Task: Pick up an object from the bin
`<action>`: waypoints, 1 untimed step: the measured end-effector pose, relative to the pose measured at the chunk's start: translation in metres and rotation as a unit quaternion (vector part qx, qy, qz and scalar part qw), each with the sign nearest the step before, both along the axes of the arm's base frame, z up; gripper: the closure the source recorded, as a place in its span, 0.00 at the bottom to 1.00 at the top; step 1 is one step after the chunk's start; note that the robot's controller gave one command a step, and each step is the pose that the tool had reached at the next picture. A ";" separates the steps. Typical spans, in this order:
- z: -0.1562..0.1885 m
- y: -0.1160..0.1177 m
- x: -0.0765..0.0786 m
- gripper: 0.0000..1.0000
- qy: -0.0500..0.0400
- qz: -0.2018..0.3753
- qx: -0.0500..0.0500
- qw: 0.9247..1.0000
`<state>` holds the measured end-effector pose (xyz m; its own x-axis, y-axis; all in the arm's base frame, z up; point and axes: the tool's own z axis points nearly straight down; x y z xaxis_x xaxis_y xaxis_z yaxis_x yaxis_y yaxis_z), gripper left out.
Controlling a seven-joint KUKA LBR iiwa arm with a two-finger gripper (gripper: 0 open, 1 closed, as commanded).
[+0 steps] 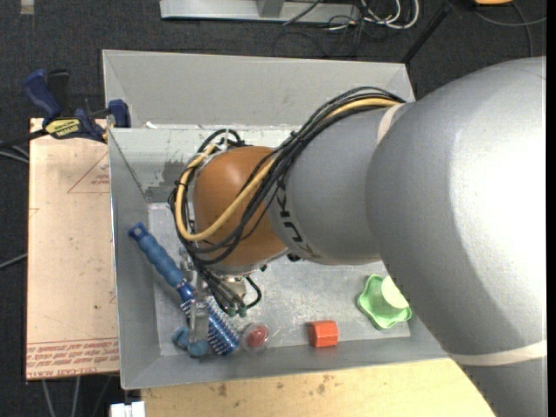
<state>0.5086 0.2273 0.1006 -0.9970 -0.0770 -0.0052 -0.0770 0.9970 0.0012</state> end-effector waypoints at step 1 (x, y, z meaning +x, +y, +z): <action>-0.002 -0.001 0.000 1.00 0.002 -0.001 -0.001 1.000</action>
Offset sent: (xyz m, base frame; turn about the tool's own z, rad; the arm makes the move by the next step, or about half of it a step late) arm 0.0000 0.0000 0.0000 0.0000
